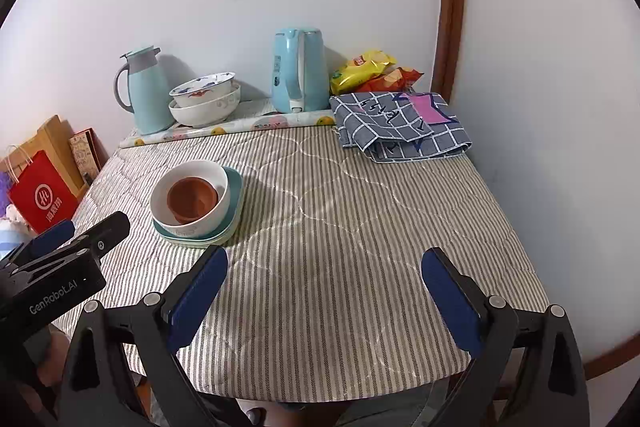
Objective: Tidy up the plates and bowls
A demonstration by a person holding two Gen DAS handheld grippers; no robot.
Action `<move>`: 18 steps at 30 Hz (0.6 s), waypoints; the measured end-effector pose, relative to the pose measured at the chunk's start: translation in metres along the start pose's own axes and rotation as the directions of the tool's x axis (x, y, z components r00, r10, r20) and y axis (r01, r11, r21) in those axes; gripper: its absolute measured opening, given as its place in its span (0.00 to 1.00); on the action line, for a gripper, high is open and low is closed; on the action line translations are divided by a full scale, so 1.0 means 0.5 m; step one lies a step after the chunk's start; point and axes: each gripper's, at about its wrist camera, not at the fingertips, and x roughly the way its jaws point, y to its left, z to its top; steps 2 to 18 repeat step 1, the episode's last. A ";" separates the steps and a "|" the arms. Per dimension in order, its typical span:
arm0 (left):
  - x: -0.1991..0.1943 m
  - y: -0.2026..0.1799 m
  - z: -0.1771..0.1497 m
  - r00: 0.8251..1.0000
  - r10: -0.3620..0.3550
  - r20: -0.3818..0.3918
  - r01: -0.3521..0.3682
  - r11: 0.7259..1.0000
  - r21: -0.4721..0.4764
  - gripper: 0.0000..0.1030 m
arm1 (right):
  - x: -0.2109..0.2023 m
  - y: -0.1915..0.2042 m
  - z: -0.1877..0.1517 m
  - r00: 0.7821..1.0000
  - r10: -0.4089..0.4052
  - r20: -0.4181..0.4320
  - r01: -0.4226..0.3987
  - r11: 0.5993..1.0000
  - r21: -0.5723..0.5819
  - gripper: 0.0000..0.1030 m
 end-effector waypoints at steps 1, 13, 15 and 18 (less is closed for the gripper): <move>0.000 0.001 0.000 1.000 0.004 0.003 -0.004 1.000 0.003 0.93 | 0.000 0.002 0.001 1.000 0.000 0.000 0.000 1.000 -0.001 0.94; 0.000 0.001 0.000 1.000 0.004 0.003 -0.004 1.000 0.003 0.93 | 0.000 0.002 0.001 1.000 0.000 0.000 0.000 1.000 -0.001 0.94; 0.000 0.001 0.000 1.000 0.004 0.003 -0.004 1.000 0.003 0.93 | 0.000 0.002 0.001 1.000 0.000 0.000 0.000 1.000 -0.001 0.94; 0.000 0.001 0.000 1.000 0.004 0.003 -0.004 1.000 0.003 0.93 | 0.000 0.002 0.001 1.000 0.000 0.000 0.000 1.000 -0.001 0.94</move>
